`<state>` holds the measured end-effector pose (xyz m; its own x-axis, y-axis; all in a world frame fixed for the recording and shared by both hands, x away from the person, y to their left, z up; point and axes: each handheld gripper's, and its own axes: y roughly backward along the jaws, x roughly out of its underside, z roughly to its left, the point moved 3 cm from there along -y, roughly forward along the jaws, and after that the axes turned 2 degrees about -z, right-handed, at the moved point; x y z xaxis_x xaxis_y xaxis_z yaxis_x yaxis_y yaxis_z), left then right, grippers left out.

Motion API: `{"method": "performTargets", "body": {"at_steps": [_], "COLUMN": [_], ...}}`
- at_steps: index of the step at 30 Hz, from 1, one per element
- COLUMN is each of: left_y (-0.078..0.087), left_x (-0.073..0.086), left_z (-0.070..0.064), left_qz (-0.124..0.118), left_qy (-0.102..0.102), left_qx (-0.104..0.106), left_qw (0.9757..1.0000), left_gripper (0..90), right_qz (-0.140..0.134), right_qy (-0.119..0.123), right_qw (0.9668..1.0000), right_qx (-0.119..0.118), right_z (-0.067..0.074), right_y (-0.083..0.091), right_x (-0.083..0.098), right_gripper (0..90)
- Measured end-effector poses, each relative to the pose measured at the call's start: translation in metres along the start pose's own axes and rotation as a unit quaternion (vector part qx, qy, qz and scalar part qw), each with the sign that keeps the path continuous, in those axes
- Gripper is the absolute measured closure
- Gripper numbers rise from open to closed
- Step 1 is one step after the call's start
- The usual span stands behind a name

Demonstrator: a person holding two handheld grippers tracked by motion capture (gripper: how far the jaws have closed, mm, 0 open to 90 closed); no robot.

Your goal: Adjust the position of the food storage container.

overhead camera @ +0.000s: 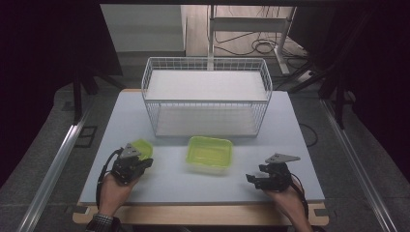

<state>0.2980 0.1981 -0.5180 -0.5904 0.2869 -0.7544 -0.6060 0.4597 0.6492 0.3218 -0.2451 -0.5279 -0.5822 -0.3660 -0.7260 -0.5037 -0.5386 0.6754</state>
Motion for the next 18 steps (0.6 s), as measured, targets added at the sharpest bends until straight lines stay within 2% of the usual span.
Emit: {"method": "performTargets", "body": {"at_steps": [5,10,11,14,15,16,18], "left_y": [-0.001,0.001,0.001,-0.006,-0.006,-0.013,-0.022], "left_x": [-0.002,-0.012,-0.012,-0.024,-0.024,-0.033,-0.044], "left_z": [0.004,-0.012,-0.012,-0.024,-0.024,-0.031,-0.038], "left_qz": [-0.002,-0.024,-0.024,-0.031,-0.031,-0.032,-0.031], "left_qy": [0.002,-0.013,-0.013,-0.023,-0.023,-0.03,-0.039], "left_qx": [-0.007,0.007,0.007,0.023,0.023,0.03,0.033], "left_qw": [1.0,0.9996,0.9996,0.999,0.999,0.9986,0.9982], "left_gripper": [89.8,89.8,89.8,89.7,89.7,89.7,89.7], "right_qz": [0.0,-0.003,-0.004,-0.01,-0.01,-0.015,-0.017], "right_qy": [0.0,-0.008,-0.006,-0.005,-0.005,-0.002,0.0], "right_qw": [1.0,1.0,1.0,0.9999,0.9999,0.9998,0.9996], "right_qx": [0.001,-0.002,-0.003,-0.006,-0.006,-0.014,-0.021], "right_z": [0.0,-0.001,-0.001,-0.001,-0.001,0.0,0.0], "right_y": [0.0,0.001,0.001,0.003,0.003,0.004,0.003], "right_x": [0.0,-0.003,-0.004,-0.01,-0.01,-0.016,-0.02], "right_gripper": [30.6,36.9,39.5,49.5,49.5,58.5,66.3]}}
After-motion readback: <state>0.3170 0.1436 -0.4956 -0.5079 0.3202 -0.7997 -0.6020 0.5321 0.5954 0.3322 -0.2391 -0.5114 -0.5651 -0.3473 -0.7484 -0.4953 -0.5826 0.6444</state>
